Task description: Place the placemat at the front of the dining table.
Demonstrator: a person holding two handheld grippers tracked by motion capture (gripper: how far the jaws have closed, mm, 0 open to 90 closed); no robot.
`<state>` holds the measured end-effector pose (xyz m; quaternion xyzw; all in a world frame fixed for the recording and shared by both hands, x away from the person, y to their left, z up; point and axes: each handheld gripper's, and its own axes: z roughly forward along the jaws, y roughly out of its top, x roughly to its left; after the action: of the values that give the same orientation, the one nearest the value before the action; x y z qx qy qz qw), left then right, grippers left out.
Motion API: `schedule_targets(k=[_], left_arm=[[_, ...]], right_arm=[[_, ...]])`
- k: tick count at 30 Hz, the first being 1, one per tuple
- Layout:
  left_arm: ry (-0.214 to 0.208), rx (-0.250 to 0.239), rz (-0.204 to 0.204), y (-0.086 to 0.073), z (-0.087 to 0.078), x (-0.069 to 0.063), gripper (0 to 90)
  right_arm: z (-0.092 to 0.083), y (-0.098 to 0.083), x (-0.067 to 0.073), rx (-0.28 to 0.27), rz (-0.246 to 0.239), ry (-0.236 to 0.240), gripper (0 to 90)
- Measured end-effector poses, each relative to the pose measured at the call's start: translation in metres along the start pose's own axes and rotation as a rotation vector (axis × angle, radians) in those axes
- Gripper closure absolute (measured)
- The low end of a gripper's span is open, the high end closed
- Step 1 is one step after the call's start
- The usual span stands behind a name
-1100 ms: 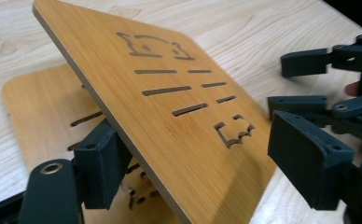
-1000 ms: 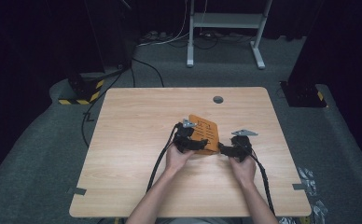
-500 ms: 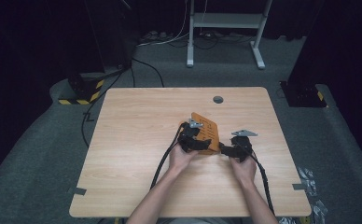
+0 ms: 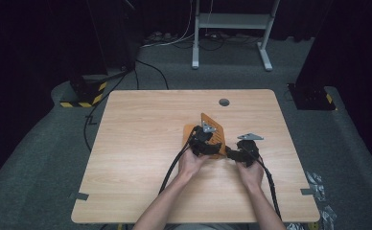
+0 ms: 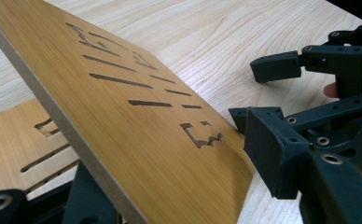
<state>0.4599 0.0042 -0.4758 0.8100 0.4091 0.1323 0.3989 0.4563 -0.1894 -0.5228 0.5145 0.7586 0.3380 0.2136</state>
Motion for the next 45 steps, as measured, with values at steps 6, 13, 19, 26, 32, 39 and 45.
schedule_targets(k=[6, 13, 19, 26, 32, 39, 45], left_arm=[[0.011, 0.015, -0.014, 0.001, 0.001, -0.002, 47.0], [0.015, 0.017, -0.022, 0.002, 0.001, -0.003, 55.1], [-0.015, 0.016, -0.049, 0.003, 0.0, -0.001, 60.3], [-0.027, 0.009, -0.077, 0.004, 0.0, -0.002, 65.4], [-0.046, 0.011, -0.101, 0.004, 0.001, -0.002, 66.9], [-0.072, -0.023, -0.115, 0.006, -0.002, -0.004, 77.1], [-0.095, -0.033, -0.128, 0.007, -0.003, -0.005, 81.6]], right_arm=[[0.0, 0.0, 0.001, 0.001, 0.0, -0.006, 31.1], [0.0, 0.0, 0.001, 0.004, -0.012, -0.013, 31.2], [0.0, 0.0, 0.003, 0.01, -0.019, -0.023, 31.4], [-0.001, -0.001, 0.002, 0.015, -0.026, -0.028, 31.2], [0.0, -0.001, 0.002, 0.003, -0.02, -0.041, 30.3], [-0.002, -0.002, -0.008, 0.009, -0.002, -0.066, 25.7], [-0.002, -0.003, -0.013, 0.01, 0.013, -0.087, 25.5]])
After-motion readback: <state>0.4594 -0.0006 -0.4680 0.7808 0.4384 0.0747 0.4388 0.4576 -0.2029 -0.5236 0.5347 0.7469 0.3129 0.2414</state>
